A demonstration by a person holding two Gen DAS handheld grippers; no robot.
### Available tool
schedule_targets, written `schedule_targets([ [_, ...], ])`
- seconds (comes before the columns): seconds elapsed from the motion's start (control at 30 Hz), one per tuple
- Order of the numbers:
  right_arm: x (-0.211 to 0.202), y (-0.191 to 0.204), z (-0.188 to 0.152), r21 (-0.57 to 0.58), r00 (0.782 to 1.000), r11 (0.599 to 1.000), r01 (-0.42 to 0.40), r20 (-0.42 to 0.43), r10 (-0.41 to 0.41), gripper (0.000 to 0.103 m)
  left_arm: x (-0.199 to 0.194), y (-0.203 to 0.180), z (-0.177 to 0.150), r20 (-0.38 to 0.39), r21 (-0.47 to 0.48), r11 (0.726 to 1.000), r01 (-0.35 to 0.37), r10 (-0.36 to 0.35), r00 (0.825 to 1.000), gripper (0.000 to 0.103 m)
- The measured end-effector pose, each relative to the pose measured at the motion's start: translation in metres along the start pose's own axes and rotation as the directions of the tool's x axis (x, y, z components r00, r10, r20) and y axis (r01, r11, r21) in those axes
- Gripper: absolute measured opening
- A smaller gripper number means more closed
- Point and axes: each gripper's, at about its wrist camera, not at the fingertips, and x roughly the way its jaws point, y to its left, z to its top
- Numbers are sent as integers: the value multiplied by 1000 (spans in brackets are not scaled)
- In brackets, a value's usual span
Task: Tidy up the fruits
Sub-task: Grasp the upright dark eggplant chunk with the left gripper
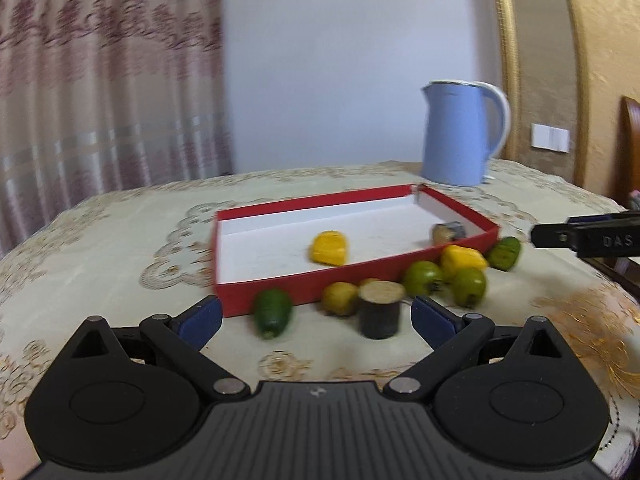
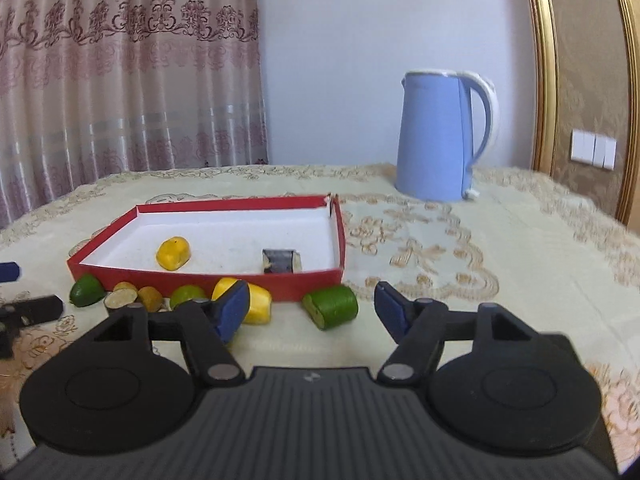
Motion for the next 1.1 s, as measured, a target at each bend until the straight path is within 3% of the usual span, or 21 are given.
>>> schedule_targets([
  [0.37,5,0,-8,-12,1000,1000,17,-9,-17,68,34,-32,7,-61,8,999,35,-34,998,101],
  [0.47,5,-1,-9,-10,1000,1000,16,-10,-16,68,41,-38,8,-70,2,1000,30,-30,997,97],
  [0.63,6,-1,-10,-12,1000,1000,19,-10,-19,72,60,-41,8,-151,-43,999,25,-32,988,59],
  [0.73,6,-1,-10,-18,1000,1000,21,-8,-21,74,68,-40,5,-190,-70,997,20,-33,981,51],
  [1.0,8,0,-13,-24,1000,1000,16,-17,-16,74,73,-38,7,-192,-94,996,2,-20,981,33],
  [1.1,8,1,-14,-24,1000,1000,11,-19,-11,74,73,-35,8,-193,-119,993,15,-37,981,33],
])
